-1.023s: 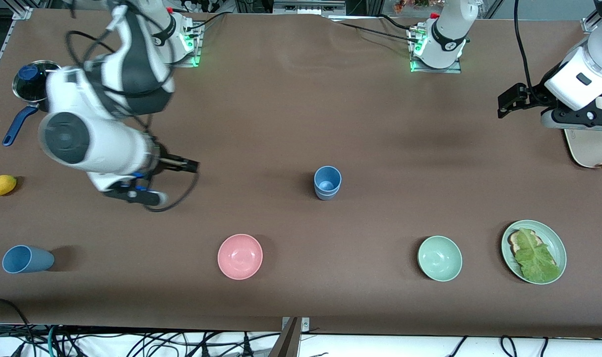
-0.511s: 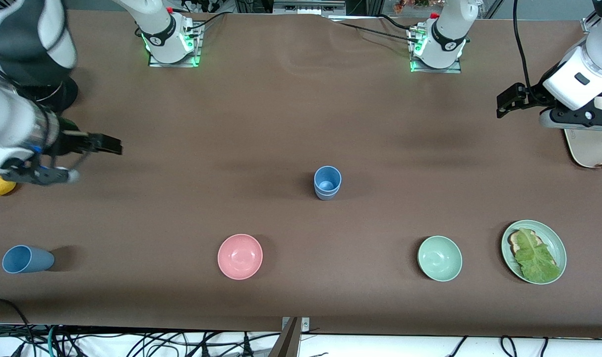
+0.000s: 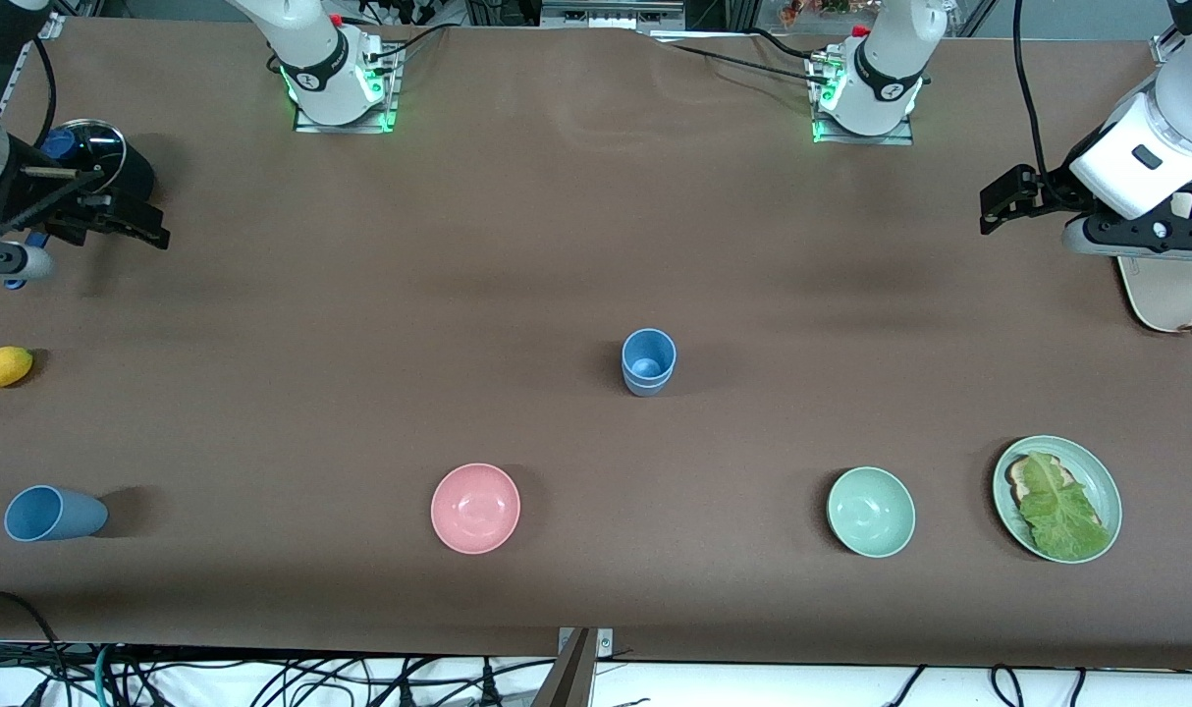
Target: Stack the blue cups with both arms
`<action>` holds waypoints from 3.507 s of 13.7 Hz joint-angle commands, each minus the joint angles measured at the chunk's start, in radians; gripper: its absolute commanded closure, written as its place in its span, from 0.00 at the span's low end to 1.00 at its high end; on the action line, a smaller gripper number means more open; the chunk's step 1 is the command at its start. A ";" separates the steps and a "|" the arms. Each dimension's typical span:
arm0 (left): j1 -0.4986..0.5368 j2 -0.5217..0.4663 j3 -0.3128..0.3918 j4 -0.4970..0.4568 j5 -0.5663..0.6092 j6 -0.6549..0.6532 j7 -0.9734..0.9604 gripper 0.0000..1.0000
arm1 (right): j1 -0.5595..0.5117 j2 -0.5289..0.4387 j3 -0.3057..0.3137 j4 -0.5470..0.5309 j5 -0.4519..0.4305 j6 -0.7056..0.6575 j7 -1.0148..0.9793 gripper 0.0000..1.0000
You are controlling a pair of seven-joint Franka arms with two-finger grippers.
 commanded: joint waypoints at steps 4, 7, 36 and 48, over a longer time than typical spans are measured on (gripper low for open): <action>-0.004 0.024 0.004 0.040 -0.015 -0.011 0.014 0.00 | -0.050 -0.022 0.040 -0.032 -0.015 0.057 -0.029 0.00; -0.006 0.024 0.002 0.040 -0.015 -0.011 0.012 0.00 | -0.084 -0.021 0.073 -0.027 -0.014 0.071 -0.027 0.00; -0.004 0.027 0.002 0.043 -0.015 -0.009 0.016 0.00 | -0.188 0.024 0.182 0.019 -0.018 0.060 -0.013 0.00; -0.007 0.054 0.001 0.087 0.000 -0.008 0.016 0.00 | -0.193 0.024 0.181 0.016 -0.017 0.053 -0.012 0.00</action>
